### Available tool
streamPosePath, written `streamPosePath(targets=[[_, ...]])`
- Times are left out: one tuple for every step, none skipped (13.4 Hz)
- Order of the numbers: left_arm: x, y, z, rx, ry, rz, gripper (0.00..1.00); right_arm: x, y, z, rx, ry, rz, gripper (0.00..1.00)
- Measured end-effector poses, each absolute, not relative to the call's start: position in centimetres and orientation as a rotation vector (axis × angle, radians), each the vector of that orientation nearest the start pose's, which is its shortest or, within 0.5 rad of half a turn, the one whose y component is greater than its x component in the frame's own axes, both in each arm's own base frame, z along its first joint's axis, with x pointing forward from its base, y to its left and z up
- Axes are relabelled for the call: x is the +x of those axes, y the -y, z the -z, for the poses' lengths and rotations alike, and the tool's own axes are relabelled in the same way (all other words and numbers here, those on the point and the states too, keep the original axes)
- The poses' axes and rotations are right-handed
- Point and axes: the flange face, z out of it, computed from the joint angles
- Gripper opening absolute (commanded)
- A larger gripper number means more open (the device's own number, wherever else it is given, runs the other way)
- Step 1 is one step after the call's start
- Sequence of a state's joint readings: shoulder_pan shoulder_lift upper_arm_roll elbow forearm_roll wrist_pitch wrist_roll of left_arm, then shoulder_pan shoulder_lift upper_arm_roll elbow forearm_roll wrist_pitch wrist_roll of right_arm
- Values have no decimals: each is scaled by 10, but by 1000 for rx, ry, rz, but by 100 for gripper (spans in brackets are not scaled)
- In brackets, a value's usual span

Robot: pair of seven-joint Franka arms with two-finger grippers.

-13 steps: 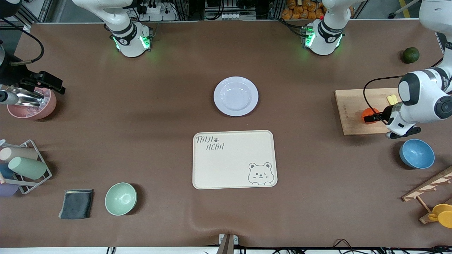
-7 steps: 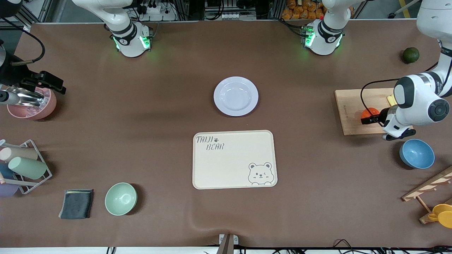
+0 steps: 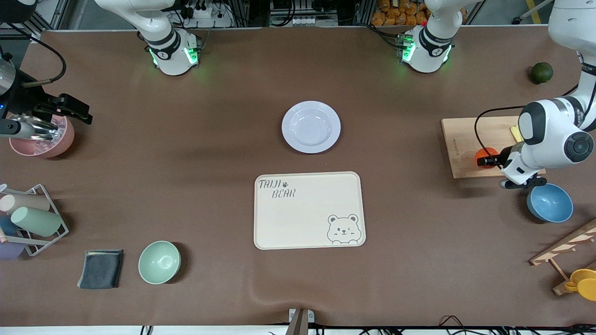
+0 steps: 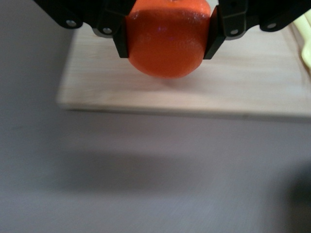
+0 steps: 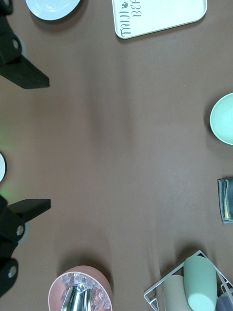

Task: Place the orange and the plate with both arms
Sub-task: 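Carry the orange with the left gripper and lower it onto the plate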

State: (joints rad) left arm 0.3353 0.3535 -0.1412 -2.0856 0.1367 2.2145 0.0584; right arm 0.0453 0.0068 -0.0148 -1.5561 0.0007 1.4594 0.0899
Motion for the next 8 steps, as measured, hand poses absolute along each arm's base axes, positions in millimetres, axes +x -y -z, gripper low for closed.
streamPosePath(targets=[[562,-96,-258,-3104,7,-317,0,545,-19,-617,-3142,-86,-166,100],[575,-75,-278,-3109,-55,-274,0,545,-23,-614,-3142,-76,-175,100],[586,-51,-296,-3114,-117,-231,0,546,-28,-610,-3142,-63,-190,100],[595,-26,-312,-3120,-175,-193,0,548,-33,-603,-3143,-48,-210,100],[601,2,-324,-3128,-213,-156,0,550,-37,-596,-3143,-36,-230,100],[605,38,-335,-3141,-236,-120,0,554,-40,-586,-3141,-28,-252,100],[604,78,-346,-3157,-229,-97,0,559,-44,-574,-3129,-23,-271,100],[598,122,-352,-3172,-197,-91,0,565,-50,-559,-3112,-15,-287,100]])
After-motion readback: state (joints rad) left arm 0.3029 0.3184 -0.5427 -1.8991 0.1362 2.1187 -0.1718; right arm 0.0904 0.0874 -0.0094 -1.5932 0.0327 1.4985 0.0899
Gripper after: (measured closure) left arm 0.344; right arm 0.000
